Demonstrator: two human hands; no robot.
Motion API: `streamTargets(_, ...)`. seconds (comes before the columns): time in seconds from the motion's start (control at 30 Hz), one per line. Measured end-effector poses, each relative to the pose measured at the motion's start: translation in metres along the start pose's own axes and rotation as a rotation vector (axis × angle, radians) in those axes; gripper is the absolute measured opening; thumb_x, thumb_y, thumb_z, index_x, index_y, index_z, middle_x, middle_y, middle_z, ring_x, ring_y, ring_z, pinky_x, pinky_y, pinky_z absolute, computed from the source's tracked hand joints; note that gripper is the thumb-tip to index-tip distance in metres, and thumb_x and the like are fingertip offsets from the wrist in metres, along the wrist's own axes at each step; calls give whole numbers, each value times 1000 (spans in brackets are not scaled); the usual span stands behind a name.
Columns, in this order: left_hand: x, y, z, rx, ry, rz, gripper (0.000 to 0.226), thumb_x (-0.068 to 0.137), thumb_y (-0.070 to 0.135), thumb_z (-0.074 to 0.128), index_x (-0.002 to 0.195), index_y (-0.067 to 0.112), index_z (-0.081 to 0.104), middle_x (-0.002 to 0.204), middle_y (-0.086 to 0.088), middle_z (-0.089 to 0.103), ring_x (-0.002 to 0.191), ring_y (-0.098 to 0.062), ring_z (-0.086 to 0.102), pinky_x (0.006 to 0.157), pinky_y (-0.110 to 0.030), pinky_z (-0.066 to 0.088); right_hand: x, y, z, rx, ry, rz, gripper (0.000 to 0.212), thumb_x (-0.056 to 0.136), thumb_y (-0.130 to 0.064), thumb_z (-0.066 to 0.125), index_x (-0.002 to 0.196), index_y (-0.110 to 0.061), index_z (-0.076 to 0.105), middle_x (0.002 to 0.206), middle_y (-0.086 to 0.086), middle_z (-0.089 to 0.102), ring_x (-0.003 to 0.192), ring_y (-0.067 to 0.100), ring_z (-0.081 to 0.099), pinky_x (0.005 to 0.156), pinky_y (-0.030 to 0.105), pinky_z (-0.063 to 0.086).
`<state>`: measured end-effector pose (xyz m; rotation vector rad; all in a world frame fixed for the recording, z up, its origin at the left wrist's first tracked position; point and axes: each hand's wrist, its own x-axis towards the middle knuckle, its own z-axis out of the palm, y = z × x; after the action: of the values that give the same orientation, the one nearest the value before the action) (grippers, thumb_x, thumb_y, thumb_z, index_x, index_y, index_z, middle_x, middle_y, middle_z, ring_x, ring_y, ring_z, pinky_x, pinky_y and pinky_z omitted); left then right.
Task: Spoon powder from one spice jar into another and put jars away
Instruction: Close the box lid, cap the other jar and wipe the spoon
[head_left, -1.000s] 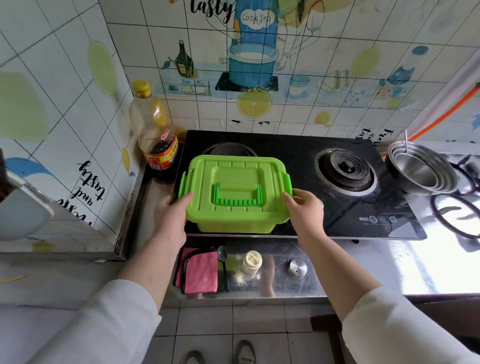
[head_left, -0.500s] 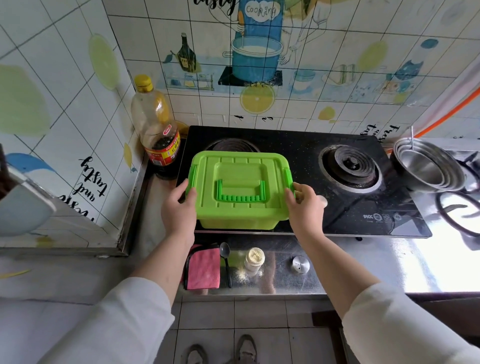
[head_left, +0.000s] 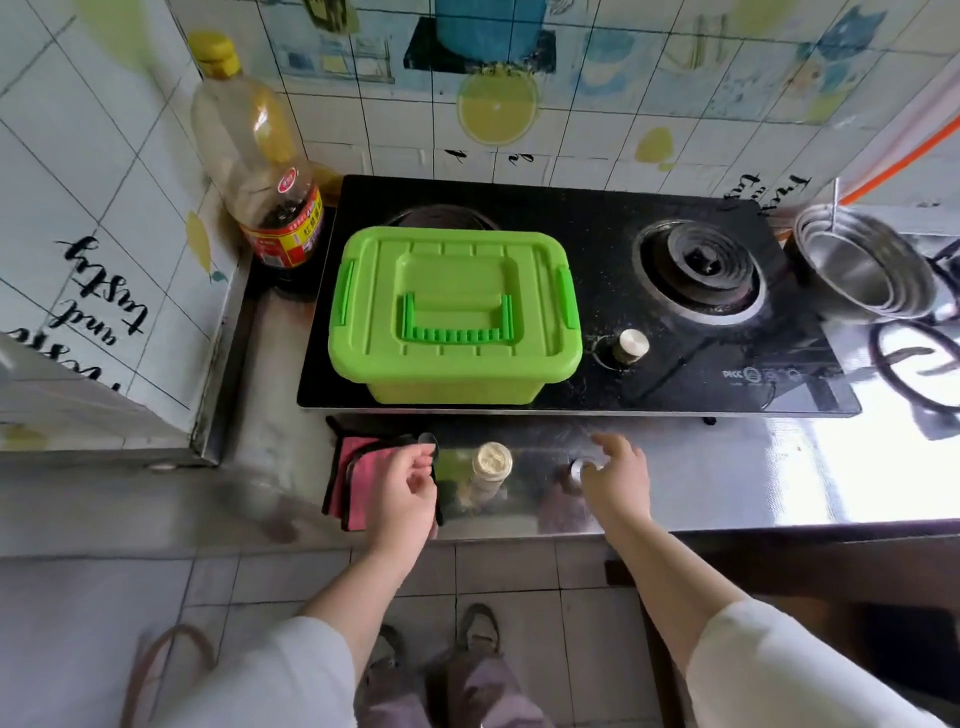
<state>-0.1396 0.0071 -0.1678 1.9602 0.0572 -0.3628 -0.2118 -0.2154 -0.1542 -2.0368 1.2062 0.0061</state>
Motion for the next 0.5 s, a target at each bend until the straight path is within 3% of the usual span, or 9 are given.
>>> streamTargets(0.1,0,-5,15,83,-166,19,55,80,-9,61,119,29,57,119,1,58,93,-2,58,79,-17,50,6,13,6,-149,-111,-23,49,85,-9,54,131,-26,52,136,8,43,121,32,43,100,38,40)
streamTargets(0.17,2,-5,24,127,-221,36,62,77,-4,67,127,30,53,125,3,54,92,-10,58,86,-25,51,8,18,7,-223,-159,-33,51,85,-7,52,132,-28,52,135,8,42,121,33,40,99,39,38)
streamTargets(0.3,5,-1,40,184,-236,85,72,73,3,77,137,19,49,132,5,50,120,-13,48,104,-25,38,13,26,10,-296,-212,-72,50,86,-5,51,130,-29,52,134,6,42,121,30,35,98,42,40)
streamTargets(0.5,13,-3,58,207,-195,136,67,68,3,81,130,15,56,126,2,57,118,-12,50,97,-13,29,13,29,12,-385,-227,-155,52,82,-5,56,129,-25,50,131,7,43,119,29,36,95,41,43)
